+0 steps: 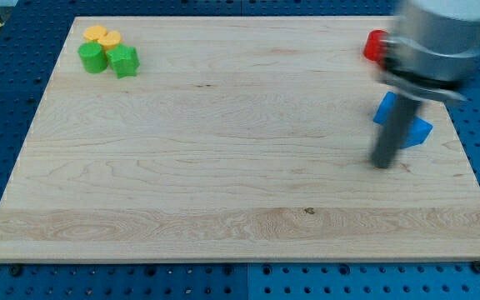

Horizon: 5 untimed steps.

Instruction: Point at the blue triangle

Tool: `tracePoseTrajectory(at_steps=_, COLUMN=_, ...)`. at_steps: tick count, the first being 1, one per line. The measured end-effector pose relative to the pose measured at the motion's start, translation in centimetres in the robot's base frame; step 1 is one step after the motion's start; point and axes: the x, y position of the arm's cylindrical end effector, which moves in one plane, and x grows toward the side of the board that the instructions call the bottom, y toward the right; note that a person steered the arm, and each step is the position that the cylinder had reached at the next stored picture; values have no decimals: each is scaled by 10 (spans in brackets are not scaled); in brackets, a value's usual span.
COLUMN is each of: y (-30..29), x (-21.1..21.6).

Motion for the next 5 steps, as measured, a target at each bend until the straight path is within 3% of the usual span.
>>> tracePoseTrajectory(at_steps=1, y=23, x=5)
tracePoseTrajectory(at_steps=3, y=68, x=-53)
tracePoseTrajectory(at_steps=5, y=46, x=-72)
